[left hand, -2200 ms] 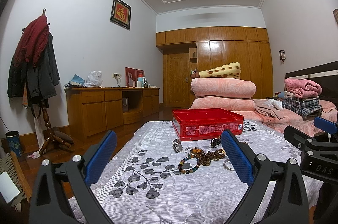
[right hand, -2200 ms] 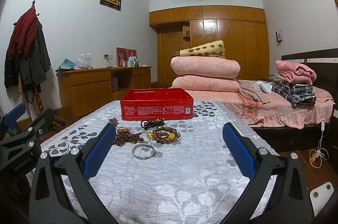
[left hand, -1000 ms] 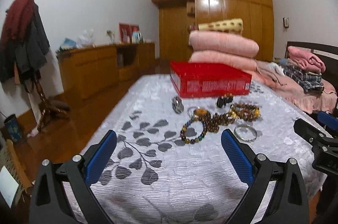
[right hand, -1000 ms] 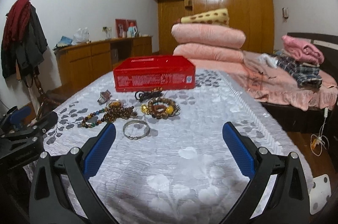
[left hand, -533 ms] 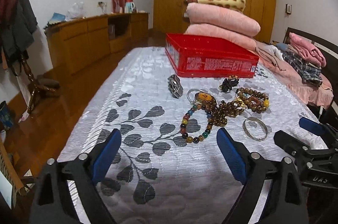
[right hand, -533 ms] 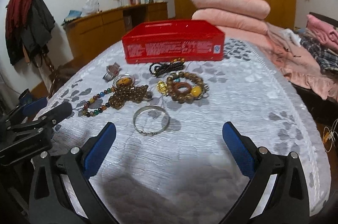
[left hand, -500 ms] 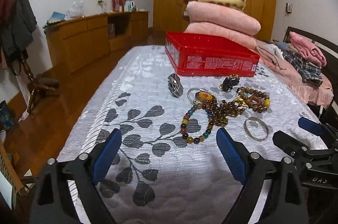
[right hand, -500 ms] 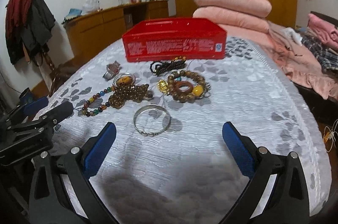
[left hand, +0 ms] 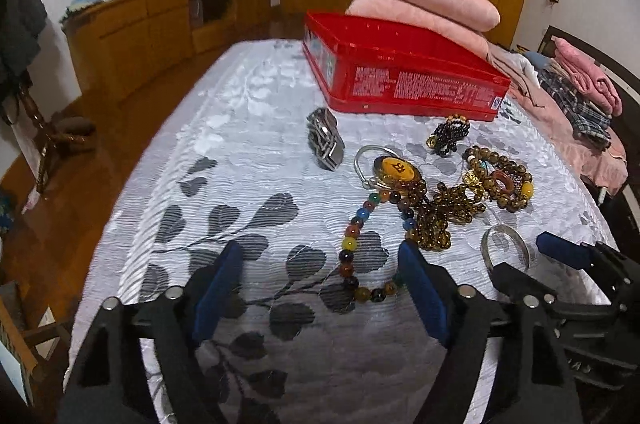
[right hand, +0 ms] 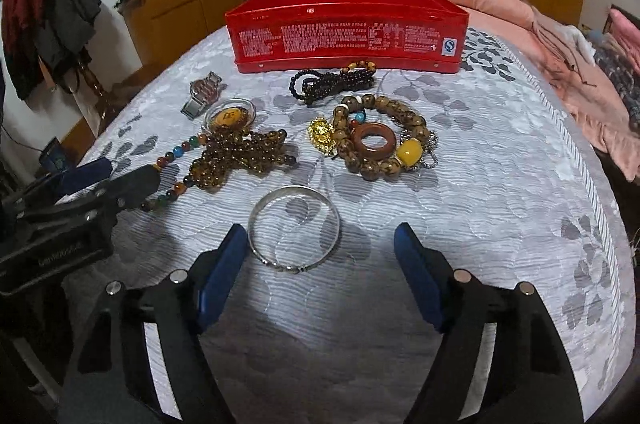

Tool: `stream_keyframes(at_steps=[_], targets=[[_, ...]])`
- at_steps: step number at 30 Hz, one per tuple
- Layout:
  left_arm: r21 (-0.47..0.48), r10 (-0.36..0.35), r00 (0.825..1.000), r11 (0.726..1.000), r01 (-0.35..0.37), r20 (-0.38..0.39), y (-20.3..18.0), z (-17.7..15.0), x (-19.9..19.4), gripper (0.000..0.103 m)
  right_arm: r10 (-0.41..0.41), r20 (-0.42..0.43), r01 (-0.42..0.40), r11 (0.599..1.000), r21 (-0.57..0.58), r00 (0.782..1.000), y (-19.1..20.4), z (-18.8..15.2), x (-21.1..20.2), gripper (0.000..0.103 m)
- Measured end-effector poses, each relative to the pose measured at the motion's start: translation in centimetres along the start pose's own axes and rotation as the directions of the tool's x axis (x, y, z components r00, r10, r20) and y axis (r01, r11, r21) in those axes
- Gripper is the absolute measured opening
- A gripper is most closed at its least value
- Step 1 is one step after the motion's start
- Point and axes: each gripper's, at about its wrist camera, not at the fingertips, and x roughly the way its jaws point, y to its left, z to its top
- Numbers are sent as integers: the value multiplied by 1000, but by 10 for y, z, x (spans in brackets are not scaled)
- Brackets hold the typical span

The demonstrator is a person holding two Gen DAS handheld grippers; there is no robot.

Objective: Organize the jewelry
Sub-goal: 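Move left tool to the multicolour bead bracelet while right tool approaches the silver bangle, then close left tool on the multicolour bead bracelet while right tool grasps the silver bangle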

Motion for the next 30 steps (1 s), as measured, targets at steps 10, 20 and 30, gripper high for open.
stream_keyframes(at_steps=[10, 20, 30], targets=[[87, 9, 998, 996, -4, -55, -13, 7, 14, 58, -29, -7, 28, 999, -41, 1000, 6, 5, 6, 56], [97, -32, 999, 995, 35, -41, -11, 7, 9, 8, 5, -11, -5, 1000, -22, 1000, 3, 9, 5, 47], [11, -130, 991, 992, 130, 31, -3, 13, -18, 8, 7, 20, -7, 1000, 7, 1000, -7, 16, -12, 47]])
